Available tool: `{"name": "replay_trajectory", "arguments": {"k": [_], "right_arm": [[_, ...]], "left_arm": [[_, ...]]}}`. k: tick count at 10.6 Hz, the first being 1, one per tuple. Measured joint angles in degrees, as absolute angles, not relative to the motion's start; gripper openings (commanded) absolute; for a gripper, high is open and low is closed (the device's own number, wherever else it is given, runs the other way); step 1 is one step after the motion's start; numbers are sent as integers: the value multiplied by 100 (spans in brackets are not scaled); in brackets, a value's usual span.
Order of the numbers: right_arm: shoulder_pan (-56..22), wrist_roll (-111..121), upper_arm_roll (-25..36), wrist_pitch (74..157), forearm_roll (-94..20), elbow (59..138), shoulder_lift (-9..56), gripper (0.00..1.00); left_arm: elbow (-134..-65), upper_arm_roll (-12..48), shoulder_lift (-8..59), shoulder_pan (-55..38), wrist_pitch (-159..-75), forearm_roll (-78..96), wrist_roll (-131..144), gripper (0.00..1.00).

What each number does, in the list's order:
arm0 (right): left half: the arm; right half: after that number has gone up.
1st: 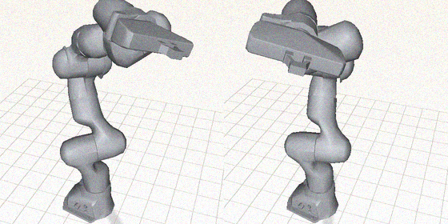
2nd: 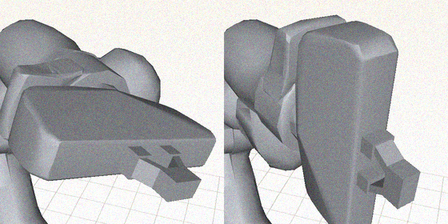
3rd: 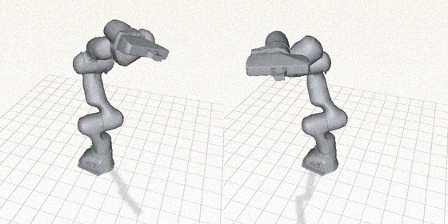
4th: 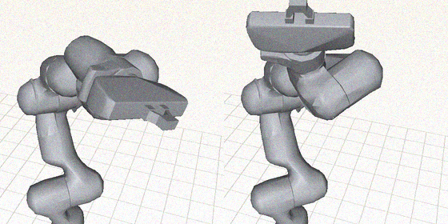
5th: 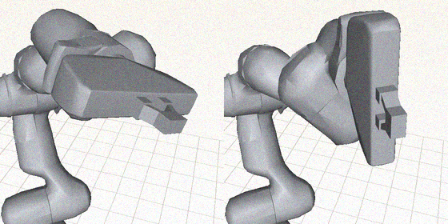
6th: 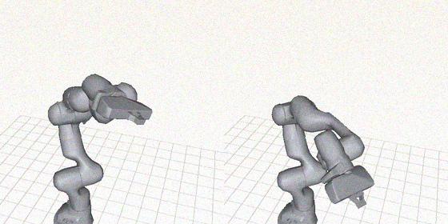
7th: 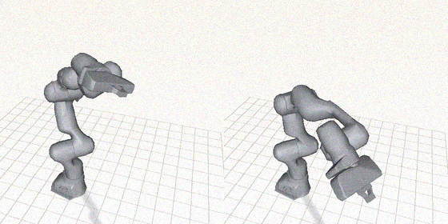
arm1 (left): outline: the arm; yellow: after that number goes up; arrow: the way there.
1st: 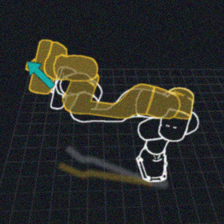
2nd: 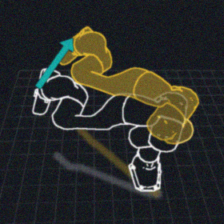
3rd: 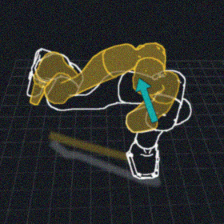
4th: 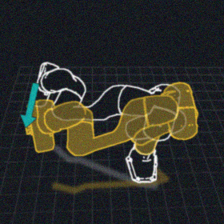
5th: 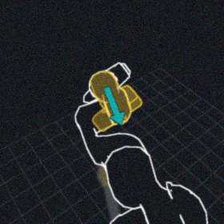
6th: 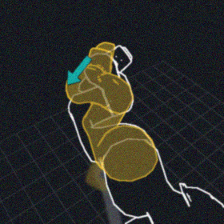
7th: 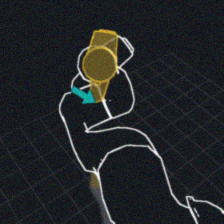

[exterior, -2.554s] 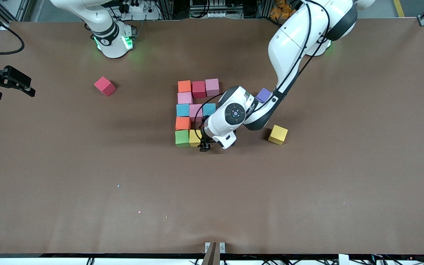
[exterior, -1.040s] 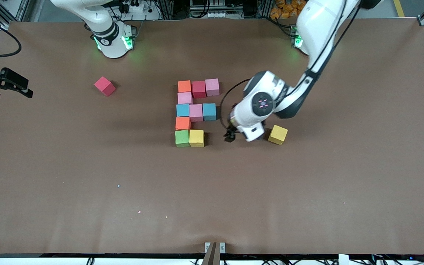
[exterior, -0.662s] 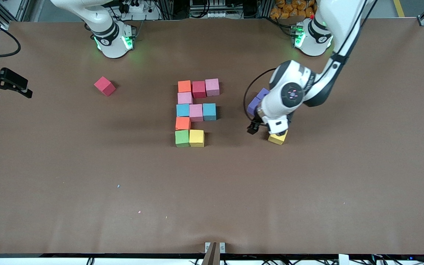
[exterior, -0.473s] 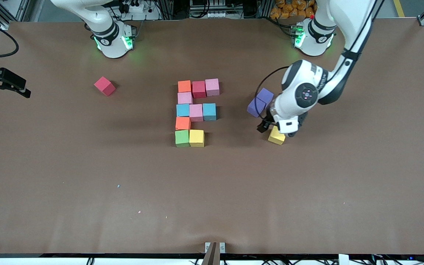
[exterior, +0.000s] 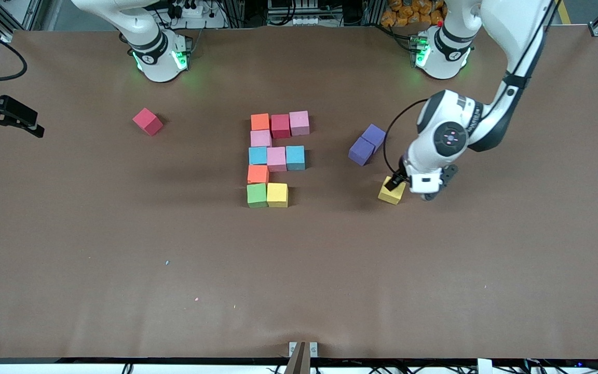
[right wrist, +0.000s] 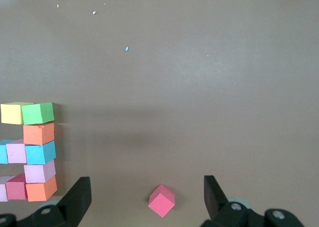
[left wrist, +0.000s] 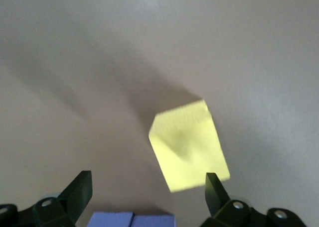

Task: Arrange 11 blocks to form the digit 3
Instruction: 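Move the left gripper to the second yellow cube, then grasp the second yellow cube with the left gripper and lift it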

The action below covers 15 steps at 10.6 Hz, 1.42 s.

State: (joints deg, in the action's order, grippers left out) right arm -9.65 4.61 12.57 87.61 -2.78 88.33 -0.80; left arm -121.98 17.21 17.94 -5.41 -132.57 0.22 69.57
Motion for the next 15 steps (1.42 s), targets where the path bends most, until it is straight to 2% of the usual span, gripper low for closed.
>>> {"name": "replay_trajectory", "arguments": {"k": [7, 15], "right_arm": [[-963, 461, 1247, 8760, -278, 8833, -79, 100], [-963, 461, 1224, 8759, -279, 8833, -78, 100]], "left_arm": [[-12327, 1763, 2077, -323, -14139, 364, 7498, 100], [-12494, 1787, 2282, -573, -14650, 370, 8015, 100]]}}
